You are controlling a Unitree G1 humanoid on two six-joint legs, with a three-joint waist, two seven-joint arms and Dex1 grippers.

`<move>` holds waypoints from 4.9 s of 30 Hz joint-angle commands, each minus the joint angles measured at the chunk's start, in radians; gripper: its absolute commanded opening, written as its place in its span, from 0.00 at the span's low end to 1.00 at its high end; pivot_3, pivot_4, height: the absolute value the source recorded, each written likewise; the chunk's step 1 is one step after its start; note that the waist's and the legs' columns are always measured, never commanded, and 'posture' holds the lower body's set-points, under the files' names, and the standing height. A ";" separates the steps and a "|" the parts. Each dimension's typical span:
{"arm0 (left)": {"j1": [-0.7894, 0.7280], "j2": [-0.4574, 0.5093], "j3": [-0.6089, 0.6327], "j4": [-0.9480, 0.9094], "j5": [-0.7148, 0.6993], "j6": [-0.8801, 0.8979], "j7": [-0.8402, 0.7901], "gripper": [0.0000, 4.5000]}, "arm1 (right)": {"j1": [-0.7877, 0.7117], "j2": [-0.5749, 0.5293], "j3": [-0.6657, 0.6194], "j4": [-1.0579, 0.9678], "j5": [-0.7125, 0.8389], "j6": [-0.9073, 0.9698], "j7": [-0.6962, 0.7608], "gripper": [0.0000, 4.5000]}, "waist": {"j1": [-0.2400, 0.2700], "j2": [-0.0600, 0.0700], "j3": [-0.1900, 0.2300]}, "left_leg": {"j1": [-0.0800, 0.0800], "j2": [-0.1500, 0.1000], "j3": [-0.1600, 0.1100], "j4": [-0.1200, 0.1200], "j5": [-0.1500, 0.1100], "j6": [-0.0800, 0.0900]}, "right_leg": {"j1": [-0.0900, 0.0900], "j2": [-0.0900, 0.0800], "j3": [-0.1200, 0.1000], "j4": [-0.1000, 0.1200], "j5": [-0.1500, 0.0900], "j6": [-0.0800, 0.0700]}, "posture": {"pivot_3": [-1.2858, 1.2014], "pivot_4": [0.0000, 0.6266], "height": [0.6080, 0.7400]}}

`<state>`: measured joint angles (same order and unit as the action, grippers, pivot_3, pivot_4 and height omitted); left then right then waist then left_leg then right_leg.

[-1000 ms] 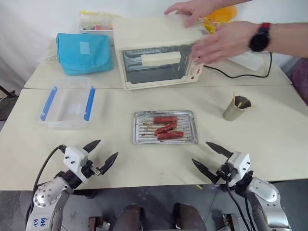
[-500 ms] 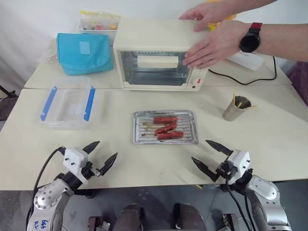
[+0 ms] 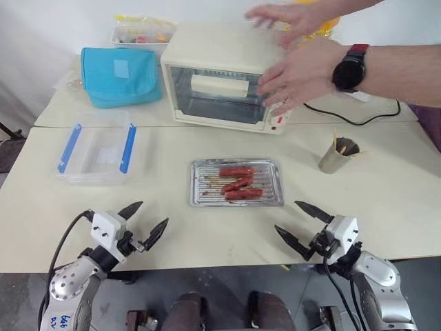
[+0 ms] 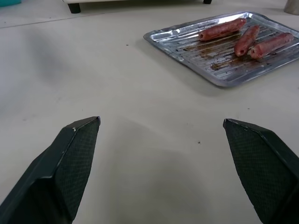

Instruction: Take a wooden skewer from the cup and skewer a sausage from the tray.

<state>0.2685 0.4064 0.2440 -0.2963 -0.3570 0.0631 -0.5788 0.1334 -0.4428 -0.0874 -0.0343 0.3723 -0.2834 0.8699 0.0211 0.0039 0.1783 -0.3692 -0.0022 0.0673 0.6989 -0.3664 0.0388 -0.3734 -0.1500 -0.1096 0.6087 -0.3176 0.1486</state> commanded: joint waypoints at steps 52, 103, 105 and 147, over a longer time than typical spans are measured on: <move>-0.006 -0.031 0.025 -0.013 -0.032 -0.015 0.031 1.00 | 0.017 -0.009 -0.007 -0.057 0.001 0.017 -0.004 1.00 | 0.000 0.000 0.000 | 0.000 0.000 0.000 0.000 0.000 0.000 | 0.000 0.000 0.000 0.000 0.000 0.000 | 0.52 0.24 1.00; 0.028 -0.028 0.017 -0.072 -0.092 0.013 -0.037 1.00 | -0.033 -0.023 -0.003 -0.083 0.049 0.053 0.041 1.00 | 0.000 0.000 0.000 | 0.000 0.000 0.000 0.000 0.000 0.000 | 0.000 0.000 0.000 0.000 0.000 0.000 | 0.52 0.24 1.00; 0.034 -0.025 0.022 -0.081 -0.108 0.013 -0.051 1.00 | -0.035 -0.025 -0.002 -0.088 0.052 0.060 0.048 1.00 | 0.001 0.000 0.000 | 0.000 0.000 0.000 0.000 0.000 0.000 | 0.000 0.000 0.000 0.000 0.000 0.000 | 0.52 0.24 1.00; -0.037 0.068 0.048 0.011 -0.089 0.004 -0.093 1.00 | -0.039 -0.121 -0.061 -0.029 0.075 0.043 0.215 1.00 | 0.001 0.000 0.000 | 0.000 0.000 0.000 0.000 0.000 0.000 | 0.000 0.000 -0.001 0.000 0.000 0.000 | 0.52 0.24 1.00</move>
<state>0.2183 0.4789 0.2757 -0.2376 -0.4450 0.0877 -0.6792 0.0886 -0.5576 -0.1362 -0.0430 0.4277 -0.2208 1.0769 0.0222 0.0037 0.1782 -0.3692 -0.0020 0.0672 0.6990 -0.3664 0.0388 -0.3731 -0.1499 -0.1103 0.6084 -0.3175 0.1487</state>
